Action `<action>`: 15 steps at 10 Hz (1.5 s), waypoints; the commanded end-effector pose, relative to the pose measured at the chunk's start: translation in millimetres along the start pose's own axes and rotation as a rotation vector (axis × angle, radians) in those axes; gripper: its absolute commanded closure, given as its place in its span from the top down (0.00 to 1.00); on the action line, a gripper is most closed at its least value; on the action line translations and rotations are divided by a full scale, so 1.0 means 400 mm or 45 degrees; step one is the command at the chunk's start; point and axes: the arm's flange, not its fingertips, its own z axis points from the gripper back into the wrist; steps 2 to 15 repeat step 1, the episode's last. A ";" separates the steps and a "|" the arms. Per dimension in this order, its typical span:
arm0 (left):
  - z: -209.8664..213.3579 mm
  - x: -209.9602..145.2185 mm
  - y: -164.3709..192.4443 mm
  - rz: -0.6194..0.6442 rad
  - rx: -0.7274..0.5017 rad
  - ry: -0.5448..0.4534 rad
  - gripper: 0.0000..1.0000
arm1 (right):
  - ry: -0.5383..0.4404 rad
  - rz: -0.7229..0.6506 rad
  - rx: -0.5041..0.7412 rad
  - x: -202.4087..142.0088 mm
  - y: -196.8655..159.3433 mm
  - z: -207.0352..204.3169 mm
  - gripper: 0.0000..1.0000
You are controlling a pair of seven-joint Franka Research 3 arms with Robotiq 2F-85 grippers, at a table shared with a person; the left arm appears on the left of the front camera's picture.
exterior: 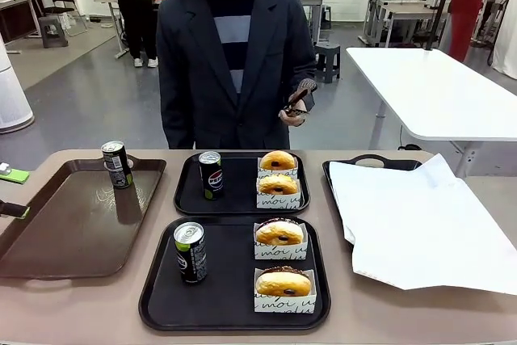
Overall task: Set up donuts and drinks on trays.
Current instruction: Pick up one Pepsi coke from the Handle tray and place it on the Flat Tray without a Pepsi coke.
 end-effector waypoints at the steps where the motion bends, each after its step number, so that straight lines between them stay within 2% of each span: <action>1: 0.004 -0.005 -0.002 -0.005 -0.018 -0.007 1.00 | -0.018 0.028 0.033 0.008 0.001 -0.003 1.00; 15: 0.004 -0.005 -0.002 -0.005 -0.018 -0.007 1.00 | -0.018 0.028 0.033 0.008 0.001 -0.003 1.00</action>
